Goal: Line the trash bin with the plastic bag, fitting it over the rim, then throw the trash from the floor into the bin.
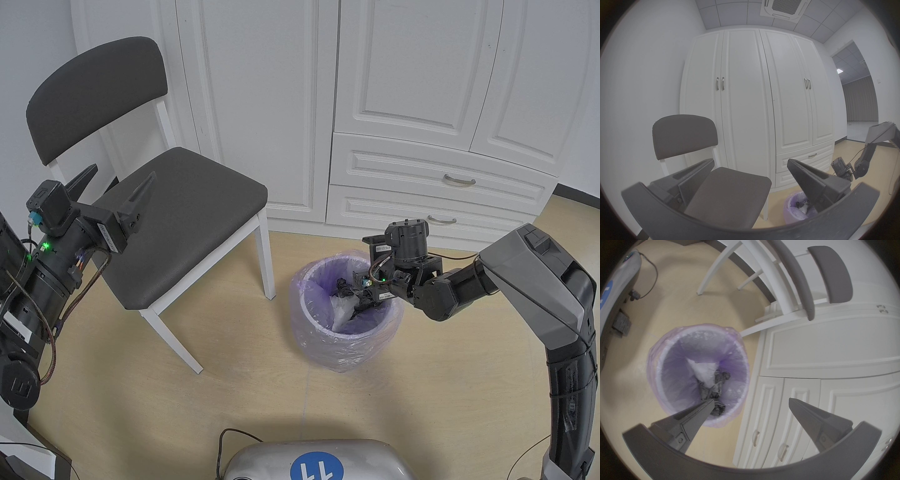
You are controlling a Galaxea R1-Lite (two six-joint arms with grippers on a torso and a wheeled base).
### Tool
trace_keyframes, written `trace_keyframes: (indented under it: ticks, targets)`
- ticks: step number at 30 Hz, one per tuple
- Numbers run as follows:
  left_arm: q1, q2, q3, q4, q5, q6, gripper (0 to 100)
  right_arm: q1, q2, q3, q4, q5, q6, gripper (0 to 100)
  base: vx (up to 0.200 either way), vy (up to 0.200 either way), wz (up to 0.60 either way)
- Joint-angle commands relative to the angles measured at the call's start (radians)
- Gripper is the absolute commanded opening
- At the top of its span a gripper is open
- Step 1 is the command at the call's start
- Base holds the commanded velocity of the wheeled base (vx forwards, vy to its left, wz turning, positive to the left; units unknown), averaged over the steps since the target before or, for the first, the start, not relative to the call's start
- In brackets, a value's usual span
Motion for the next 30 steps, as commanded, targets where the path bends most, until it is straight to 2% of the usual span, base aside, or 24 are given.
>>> trace_keyframes:
  ticks: [1, 5, 7, 8, 9, 10, 12, 15, 16, 17, 18, 19, 20, 21, 22, 23, 25, 26, 27, 30]
  targets:
    - [-0.003, 0.010, 0.001, 0.000, 0.000, 0.000, 100, -0.006, -0.006, 0.025, -0.038, -0.008, 0.026, 100, 0.000, 0.000, 0.00]
    - [-0.026, 0.024, 0.003, 0.000, 0.002, -0.004, 100, -0.015, -0.049, 0.140, -0.144, -0.016, 0.235, 100, 0.000, 0.000, 0.00]
    - [-0.038, 0.030, 0.011, 0.000, 0.002, -0.004, 100, -0.029, -0.092, 0.208, -0.169, -0.054, 0.350, 100, 0.000, 0.000, 0.00]
    - [-0.041, 0.030, 0.012, 0.000, 0.002, -0.004, 100, -0.030, -0.100, 0.219, -0.172, -0.062, 0.366, 100, 0.000, 0.000, 0.00]
    - [-0.049, 0.036, 0.020, 0.000, 0.002, -0.004, 100, -0.042, -0.138, 0.271, -0.192, -0.102, 0.463, 100, 0.000, 0.000, 0.00]
    - [-0.046, 0.046, 0.018, 0.000, 0.002, -0.003, 100, -0.053, -0.163, 0.297, -0.209, -0.111, 0.538, 100, 0.000, 0.000, 0.00]
    - [-0.036, 0.055, 0.011, 0.002, 0.002, -0.006, 100, -0.068, -0.210, 0.334, -0.224, -0.113, 0.663, 100, 0.000, 0.000, 0.00]
    - [-0.019, 0.067, 0.011, 0.011, 0.000, -0.009, 100, -0.076, -0.313, 0.407, -0.215, -0.113, 0.897, 100, 0.000, 0.000, 0.00]
    - [-0.019, 0.069, 0.011, 0.011, 0.000, -0.009, 100, -0.076, -0.318, 0.412, -0.215, -0.113, 0.908, 100, 0.000, 0.000, 0.00]
    - [-0.021, 0.112, 0.006, 0.008, 0.000, -0.012, 100, -0.078, -0.377, 0.463, -0.213, -0.114, 1.049, 100, 0.000, 0.000, 0.00]
    - [-0.023, 0.138, 0.000, 0.003, 0.000, -0.010, 100, -0.081, -0.407, 0.487, -0.215, -0.113, 1.118, 100, 0.000, 0.000, 0.00]
    - [-0.026, 0.161, -0.009, 0.003, 0.002, -0.009, 100, -0.087, -0.430, 0.504, -0.213, -0.111, 1.172, 100, 0.000, 0.000, 0.00]
    - [-0.026, 0.161, -0.009, 0.003, 0.002, -0.009, 100, -0.087, -0.430, 0.504, -0.213, -0.111, 1.172, 100, 0.000, 0.000, 0.00]
    - [-0.027, 0.204, -0.011, 0.002, 0.009, -0.006, 100, -0.108, -0.465, 0.528, -0.215, -0.105, 1.276, 100, 0.000, 0.000, 0.00]
    - [-0.027, 0.208, -0.009, 0.003, 0.009, -0.006, 100, -0.111, -0.470, 0.533, -0.215, -0.105, 1.291, 100, 0.000, 0.000, 0.00]
    - [-0.030, 0.228, 0.009, 0.003, 0.012, -0.009, 100, -0.122, -0.500, 0.570, -0.226, -0.102, 1.394, 100, 0.000, 0.000, 0.00]
    - [-0.027, 0.233, 0.040, 0.002, 0.014, -0.021, 100, -0.133, -0.526, 0.604, -0.224, -0.097, 1.488, 100, 0.000, 0.000, 0.00]
    - [-0.027, 0.233, 0.040, 0.002, 0.014, -0.021, 100, -0.133, -0.526, 0.604, -0.224, -0.097, 1.488, 100, 0.000, 0.000, 0.00]
    - [-0.024, 0.234, 0.060, 0.002, 0.014, -0.067, 100, -0.136, -0.537, 0.644, -0.229, -0.093, 1.586, 100, 0.000, 0.000, 0.00]
    - [-0.030, 0.219, 0.066, 0.002, 0.017, -0.158, 100, -0.136, -0.529, 0.691, -0.232, -0.102, 1.715, 100, 0.000, 0.000, 0.00]
